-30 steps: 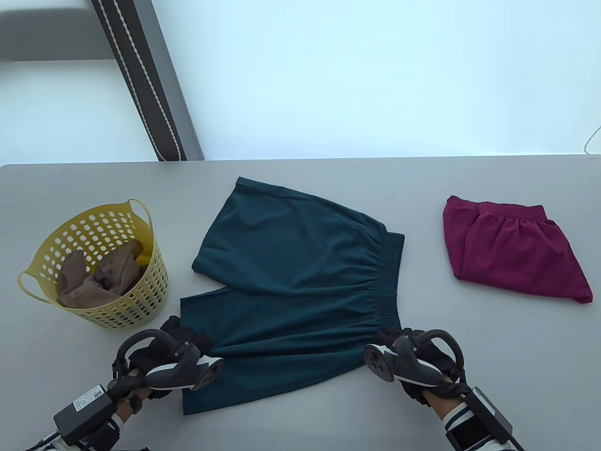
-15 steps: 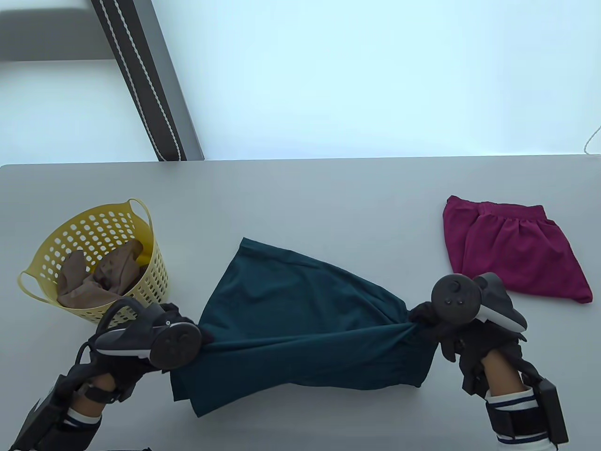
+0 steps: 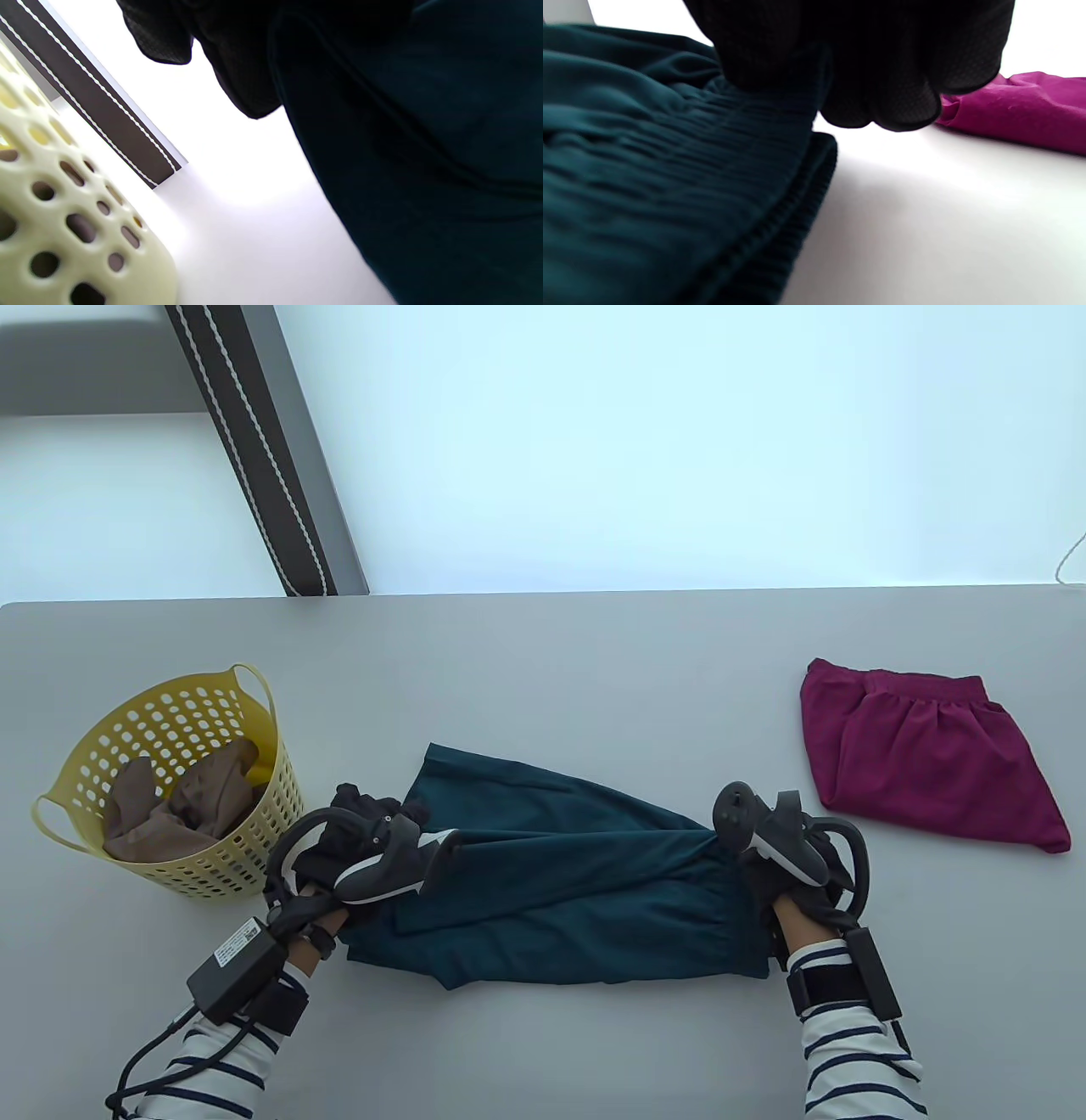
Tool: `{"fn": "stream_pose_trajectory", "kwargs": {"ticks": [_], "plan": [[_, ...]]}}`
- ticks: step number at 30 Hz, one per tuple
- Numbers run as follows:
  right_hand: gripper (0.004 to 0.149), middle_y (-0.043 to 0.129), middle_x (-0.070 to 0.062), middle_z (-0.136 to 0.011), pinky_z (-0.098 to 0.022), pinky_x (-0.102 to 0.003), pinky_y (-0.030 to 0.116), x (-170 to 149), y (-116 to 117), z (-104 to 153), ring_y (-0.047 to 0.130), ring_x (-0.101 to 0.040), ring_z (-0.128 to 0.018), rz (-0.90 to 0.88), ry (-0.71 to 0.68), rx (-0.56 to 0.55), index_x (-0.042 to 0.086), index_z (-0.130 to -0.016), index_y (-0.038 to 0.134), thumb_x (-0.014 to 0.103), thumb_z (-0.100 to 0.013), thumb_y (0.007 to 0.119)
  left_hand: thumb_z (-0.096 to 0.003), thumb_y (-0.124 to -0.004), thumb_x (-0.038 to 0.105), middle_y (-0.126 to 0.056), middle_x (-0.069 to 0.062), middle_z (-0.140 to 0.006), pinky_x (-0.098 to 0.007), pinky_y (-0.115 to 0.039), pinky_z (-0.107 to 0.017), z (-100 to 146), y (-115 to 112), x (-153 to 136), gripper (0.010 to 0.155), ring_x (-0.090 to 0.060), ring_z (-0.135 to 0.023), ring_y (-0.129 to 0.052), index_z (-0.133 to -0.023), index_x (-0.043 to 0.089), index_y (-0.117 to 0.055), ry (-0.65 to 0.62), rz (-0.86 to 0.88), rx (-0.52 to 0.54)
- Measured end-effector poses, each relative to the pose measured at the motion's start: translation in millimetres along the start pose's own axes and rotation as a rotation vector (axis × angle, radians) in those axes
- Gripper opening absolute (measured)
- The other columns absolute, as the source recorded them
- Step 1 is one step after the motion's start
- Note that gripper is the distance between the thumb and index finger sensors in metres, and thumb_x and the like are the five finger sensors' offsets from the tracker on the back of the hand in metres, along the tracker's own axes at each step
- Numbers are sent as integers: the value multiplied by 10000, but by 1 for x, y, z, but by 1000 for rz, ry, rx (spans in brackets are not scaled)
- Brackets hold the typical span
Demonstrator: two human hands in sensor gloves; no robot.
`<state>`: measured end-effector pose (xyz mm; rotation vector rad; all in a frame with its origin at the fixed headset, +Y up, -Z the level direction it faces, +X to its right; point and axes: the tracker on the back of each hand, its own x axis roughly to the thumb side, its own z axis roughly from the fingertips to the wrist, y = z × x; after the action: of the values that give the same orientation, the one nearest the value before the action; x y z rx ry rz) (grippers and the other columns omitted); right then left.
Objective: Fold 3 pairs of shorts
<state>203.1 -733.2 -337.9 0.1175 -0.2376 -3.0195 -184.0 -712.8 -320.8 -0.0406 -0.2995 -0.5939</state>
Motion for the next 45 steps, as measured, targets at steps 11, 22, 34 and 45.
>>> {"fn": "stream_pose_trajectory", "kwargs": {"ticks": [11, 22, 34, 45], "plan": [[709, 894, -295, -735, -420, -590, 764, -35, -32, 53, 963, -488, -568, -181, -67, 86, -28, -939, 655, 494, -462, 601, -470, -604, 480, -689, -47, -1104, -564, -674, -744, 105, 26, -16, 676, -255, -949, -888, -1073, 245, -409, -238, 109, 127], [981, 731, -538, -643, -259, -526, 902, 16, 35, 56, 950, -605, -431, 123, -63, 485, -290, -895, 450, 594, -474, 503, -455, -611, 470, -720, 58, -1067, -514, -694, -752, 129, -22, 0, 627, -157, -933, -909, -1036, 306, -441, -308, -147, 112], [811, 835, -289, -528, -135, -296, 896, -8, 25, 49, 1019, -214, -219, -311, 128, 238, -131, -904, 444, 410, -401, 781, -454, -597, 479, -701, 16, -1093, -523, -688, -750, 140, -9, 8, 637, -192, -956, -892, -1043, 295, -440, -383, -125, 123], [665, 807, -281, -637, -246, -388, 858, -26, -91, 63, 1003, -293, -336, -344, 190, -392, -29, -922, 563, 284, -409, 847, -454, -596, 480, -717, 13, -1089, -522, -693, -748, 140, -7, 11, 623, -192, -952, -903, -1036, 293, -480, -382, -156, 141]]}}
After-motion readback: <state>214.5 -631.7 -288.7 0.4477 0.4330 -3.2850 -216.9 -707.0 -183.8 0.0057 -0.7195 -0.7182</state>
